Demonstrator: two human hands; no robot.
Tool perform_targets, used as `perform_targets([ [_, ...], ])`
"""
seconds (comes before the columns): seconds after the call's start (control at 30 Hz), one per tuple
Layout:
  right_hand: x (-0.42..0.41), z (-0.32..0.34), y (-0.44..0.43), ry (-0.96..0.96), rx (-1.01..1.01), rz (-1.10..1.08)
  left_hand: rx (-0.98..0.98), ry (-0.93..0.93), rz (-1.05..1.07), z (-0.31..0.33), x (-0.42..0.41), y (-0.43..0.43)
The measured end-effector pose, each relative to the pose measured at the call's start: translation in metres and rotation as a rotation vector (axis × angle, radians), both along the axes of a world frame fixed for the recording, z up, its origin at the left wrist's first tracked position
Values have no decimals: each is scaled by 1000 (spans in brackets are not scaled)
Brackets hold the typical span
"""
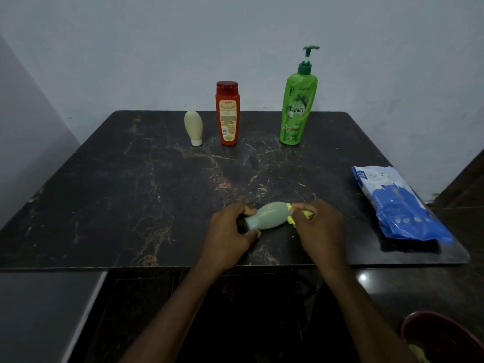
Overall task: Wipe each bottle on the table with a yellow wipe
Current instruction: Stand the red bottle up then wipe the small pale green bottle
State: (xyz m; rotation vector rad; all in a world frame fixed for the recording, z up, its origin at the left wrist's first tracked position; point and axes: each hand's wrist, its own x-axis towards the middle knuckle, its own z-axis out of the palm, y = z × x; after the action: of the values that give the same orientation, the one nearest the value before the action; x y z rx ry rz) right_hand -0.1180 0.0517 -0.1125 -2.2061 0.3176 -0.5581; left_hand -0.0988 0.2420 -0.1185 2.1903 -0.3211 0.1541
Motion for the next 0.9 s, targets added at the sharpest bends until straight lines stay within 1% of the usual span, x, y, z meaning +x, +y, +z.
perform_targets([
  [0.07,-4,-1,10,-29,-10,24,5,5,6,0,0,0],
  [0.2,-23,-4,43,-68,9,202,1,33,14,-1,0,0],
  [0.23,-24,-5,44,-74,15,218,4,33,11,-1,-1,-1],
  [0.3,-18,-7,36,-77,23,188,14,35,11,-2,-1,0],
  [0.43,-1,-5,8,-79,-14,44,11,41,9,0,-2,0],
  [0.5,0,-3,9,-77,-35,37,8,41,12,1,-2,0],
  [0.57,-4,-2,19,-89,-52,105,1,41,12,1,-3,0],
  [0.67,-15,1,34,-67,-7,313,-17,40,4,0,-4,0],
  [0.7,-15,0,33,-68,6,345,-20,35,4,0,-4,0],
  [0.73,-12,0,29,-79,6,333,-20,26,7,0,-4,-1],
  [0.83,0,-1,14,-92,-27,176,-12,15,12,-1,-3,-2],
  [0.9,1,1,15,-79,-48,193,-9,16,11,-1,-4,-2],
])
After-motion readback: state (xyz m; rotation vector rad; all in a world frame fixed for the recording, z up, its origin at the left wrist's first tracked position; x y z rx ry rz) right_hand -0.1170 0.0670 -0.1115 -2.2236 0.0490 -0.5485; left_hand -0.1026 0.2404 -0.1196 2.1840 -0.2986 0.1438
